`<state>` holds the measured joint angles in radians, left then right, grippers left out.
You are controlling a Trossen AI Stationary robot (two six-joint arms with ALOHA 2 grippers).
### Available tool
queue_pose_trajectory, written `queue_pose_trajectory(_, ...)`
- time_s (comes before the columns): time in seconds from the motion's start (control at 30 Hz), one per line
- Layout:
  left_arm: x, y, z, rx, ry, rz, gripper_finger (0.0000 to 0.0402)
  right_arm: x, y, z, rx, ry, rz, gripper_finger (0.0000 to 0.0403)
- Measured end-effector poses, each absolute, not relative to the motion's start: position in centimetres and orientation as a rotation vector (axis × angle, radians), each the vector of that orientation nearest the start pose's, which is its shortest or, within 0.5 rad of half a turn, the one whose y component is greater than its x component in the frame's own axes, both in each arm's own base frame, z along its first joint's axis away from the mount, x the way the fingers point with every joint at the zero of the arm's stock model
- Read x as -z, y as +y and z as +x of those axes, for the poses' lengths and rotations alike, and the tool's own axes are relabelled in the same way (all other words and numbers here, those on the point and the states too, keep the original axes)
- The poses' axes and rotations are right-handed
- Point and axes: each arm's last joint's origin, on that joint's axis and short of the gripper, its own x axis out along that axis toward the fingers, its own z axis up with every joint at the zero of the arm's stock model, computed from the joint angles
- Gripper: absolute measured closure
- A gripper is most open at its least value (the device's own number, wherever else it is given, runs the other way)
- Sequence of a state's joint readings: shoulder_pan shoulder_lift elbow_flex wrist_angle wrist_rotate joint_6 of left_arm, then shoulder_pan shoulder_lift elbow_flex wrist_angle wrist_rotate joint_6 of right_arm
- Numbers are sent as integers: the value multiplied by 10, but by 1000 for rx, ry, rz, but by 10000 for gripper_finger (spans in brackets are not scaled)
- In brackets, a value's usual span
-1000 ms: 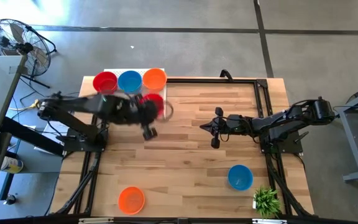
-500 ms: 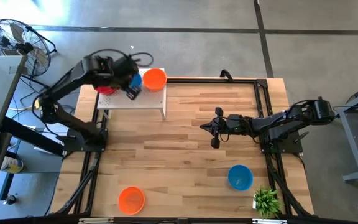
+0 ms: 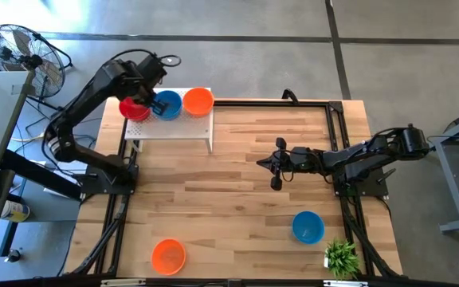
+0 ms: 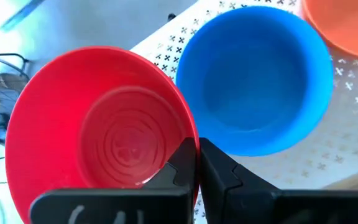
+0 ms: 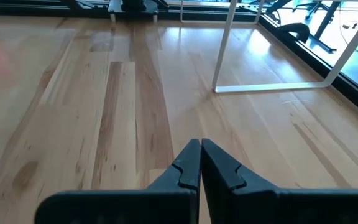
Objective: Pick & Place Mini bowls
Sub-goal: Stack the red bowl on the red bowls on the shelf
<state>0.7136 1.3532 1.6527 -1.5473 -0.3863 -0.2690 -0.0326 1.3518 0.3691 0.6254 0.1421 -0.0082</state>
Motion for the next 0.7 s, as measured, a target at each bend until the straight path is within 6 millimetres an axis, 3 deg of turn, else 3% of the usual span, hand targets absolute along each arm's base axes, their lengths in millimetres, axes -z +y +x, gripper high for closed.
queue_pose_trajectory(0.37,-375,148,112,-1158,1094,-539,399,-157,-12,239,171,358,-28,402)
queue_pose_trajectory(0.7,-366,155,114,-1099,1057,-533,399,-157,-12,239,172,358,-28,401)
